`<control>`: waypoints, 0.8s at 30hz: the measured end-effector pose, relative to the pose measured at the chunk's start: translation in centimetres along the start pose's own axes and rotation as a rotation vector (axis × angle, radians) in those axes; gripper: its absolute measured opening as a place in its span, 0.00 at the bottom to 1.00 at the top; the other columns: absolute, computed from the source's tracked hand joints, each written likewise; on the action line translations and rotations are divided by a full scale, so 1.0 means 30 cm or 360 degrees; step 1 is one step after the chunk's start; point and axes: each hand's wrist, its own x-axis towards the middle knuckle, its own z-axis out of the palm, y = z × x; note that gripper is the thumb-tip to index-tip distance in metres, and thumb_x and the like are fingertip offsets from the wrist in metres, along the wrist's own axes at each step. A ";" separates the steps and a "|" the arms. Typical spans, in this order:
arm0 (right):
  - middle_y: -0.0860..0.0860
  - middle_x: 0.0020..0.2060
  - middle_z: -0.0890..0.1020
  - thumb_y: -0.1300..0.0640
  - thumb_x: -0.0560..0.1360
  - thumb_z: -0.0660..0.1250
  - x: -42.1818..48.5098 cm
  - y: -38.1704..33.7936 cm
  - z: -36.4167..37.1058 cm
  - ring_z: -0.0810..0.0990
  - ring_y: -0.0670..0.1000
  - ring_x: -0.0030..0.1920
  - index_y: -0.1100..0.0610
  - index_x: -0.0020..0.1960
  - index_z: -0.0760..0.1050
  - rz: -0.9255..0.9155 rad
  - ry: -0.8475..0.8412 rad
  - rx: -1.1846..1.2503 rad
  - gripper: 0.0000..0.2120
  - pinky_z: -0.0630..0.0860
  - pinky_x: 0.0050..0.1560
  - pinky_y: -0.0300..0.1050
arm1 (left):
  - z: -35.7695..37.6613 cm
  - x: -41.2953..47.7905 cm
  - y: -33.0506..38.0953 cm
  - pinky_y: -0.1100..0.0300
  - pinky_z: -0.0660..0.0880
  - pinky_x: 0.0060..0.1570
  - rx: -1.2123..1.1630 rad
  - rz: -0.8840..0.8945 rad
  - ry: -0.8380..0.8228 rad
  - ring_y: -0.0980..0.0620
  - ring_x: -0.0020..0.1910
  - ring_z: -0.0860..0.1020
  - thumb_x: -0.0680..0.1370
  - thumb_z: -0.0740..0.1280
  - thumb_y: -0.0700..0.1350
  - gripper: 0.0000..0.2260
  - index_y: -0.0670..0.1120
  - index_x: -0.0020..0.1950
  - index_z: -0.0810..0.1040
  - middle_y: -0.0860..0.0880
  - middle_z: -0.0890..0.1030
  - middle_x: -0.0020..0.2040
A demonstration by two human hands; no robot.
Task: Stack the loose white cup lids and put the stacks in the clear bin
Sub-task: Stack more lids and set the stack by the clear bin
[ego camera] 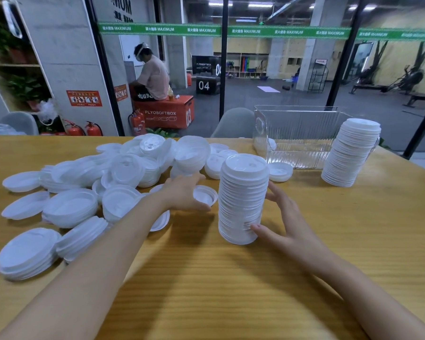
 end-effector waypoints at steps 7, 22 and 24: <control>0.26 0.67 0.63 0.32 0.70 0.65 -0.001 -0.006 0.001 0.61 0.41 0.73 0.35 0.76 0.49 0.0003 -0.0008 0.0036 0.41 0.54 0.64 0.22 | -0.058 -0.051 0.022 0.47 0.63 0.66 -0.0231 0.0039 0.0506 0.43 0.70 0.64 0.68 0.76 0.52 0.41 0.57 0.76 0.59 0.49 0.68 0.72; 0.32 0.68 0.66 0.32 0.69 0.65 -0.007 -0.008 -0.006 0.59 0.39 0.72 0.36 0.77 0.49 0.0045 -0.0038 0.0074 0.42 0.55 0.66 0.26 | -0.112 -0.171 0.262 0.53 0.74 0.64 -0.1654 0.0344 0.0820 0.53 0.62 0.76 0.61 0.76 0.58 0.34 0.54 0.62 0.67 0.49 0.75 0.63; 0.30 0.68 0.65 0.31 0.69 0.65 -0.007 -0.007 -0.006 0.60 0.40 0.73 0.34 0.76 0.48 0.0040 -0.0038 0.0081 0.41 0.57 0.67 0.30 | -0.090 -0.166 0.278 0.59 0.74 0.60 -0.1652 0.0307 0.0698 0.55 0.61 0.76 0.59 0.74 0.62 0.36 0.54 0.63 0.68 0.51 0.77 0.62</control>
